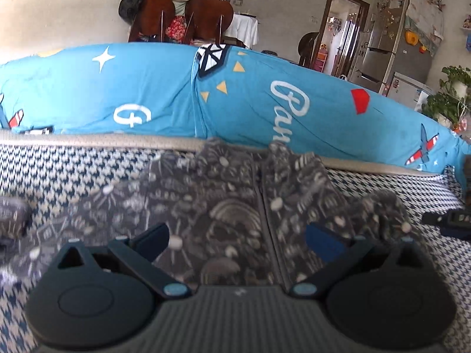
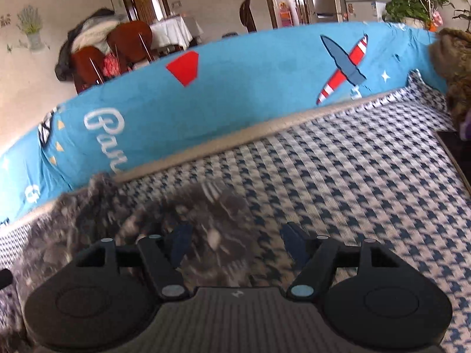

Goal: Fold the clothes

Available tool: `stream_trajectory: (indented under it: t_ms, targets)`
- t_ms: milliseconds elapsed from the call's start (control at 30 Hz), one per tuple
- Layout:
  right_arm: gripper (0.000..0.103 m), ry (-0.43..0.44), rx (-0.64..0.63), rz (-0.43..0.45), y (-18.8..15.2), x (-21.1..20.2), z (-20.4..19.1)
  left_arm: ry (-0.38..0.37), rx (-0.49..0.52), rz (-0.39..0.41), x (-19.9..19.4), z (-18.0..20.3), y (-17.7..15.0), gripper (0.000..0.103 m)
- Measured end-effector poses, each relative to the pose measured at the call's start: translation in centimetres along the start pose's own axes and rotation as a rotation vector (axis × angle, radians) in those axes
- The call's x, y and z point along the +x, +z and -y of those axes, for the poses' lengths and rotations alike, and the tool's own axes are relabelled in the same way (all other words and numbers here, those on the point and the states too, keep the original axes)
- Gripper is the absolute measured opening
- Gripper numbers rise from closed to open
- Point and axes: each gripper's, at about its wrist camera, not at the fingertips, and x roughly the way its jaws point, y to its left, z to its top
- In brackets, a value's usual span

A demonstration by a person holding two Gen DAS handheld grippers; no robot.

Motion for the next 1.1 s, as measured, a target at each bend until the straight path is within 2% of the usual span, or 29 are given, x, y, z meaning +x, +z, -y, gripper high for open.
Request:
stream_trajectory:
  t_ms: [67, 267, 300, 367, 433, 533, 667, 800, 967, 1100]
  targets:
    - [0.074, 0.022, 0.001, -0.045, -0.4, 0.5, 0.1, 0.001, -0.015, -0.012, -0.5, -0.1, -0.6, 0.103]
    - [0.073, 0.070, 0.053, -0.164, -2.0, 3.2, -0.1, -0.007, -0.028, -0.039, -1.1, -0.3, -1.7, 0.103]
    - [0.069, 0.066, 0.060, -0.174, -2.2, 3.5, -0.2, -0.003, -0.026, -0.043, -0.9, -0.3, -1.8, 0.103]
    - [0.040, 0.017, 0.040, -0.166, -2.6, 3.7, -0.8, 0.006, -0.029, -0.054, -0.7, -0.3, -1.9, 0.103]
    - [0.024, -0.006, 0.011, -0.143, -2.6, 3.2, -1.3, 0.000, -0.043, -0.071, -0.3, -0.4, -2.0, 0.103]
    - [0.019, -0.036, 0.025, -0.067, -2.1, 1.5, -1.0, -0.013, -0.065, -0.095, 0.1, -0.5, -2.2, 0.103]
    - [0.018, -0.116, 0.058, 0.065, -1.0, -2.0, 0.2, -0.006, -0.065, -0.098, 0.2, -0.5, -2.3, 0.103]
    - [0.018, -0.210, 0.160, 0.191, 0.4, -5.5, 2.8, -0.001, -0.054, -0.096, -0.1, -0.4, -2.4, 0.103]
    - [0.016, -0.323, 0.274, 0.243, 0.3, -8.3, 6.3, 0.001, -0.051, -0.107, -0.5, -0.6, -3.0, 0.103]
    - [0.018, -0.378, 0.323, 0.233, 0.4, -9.4, 8.8, 0.003, -0.046, -0.116, -1.0, -0.6, -3.6, 0.103]
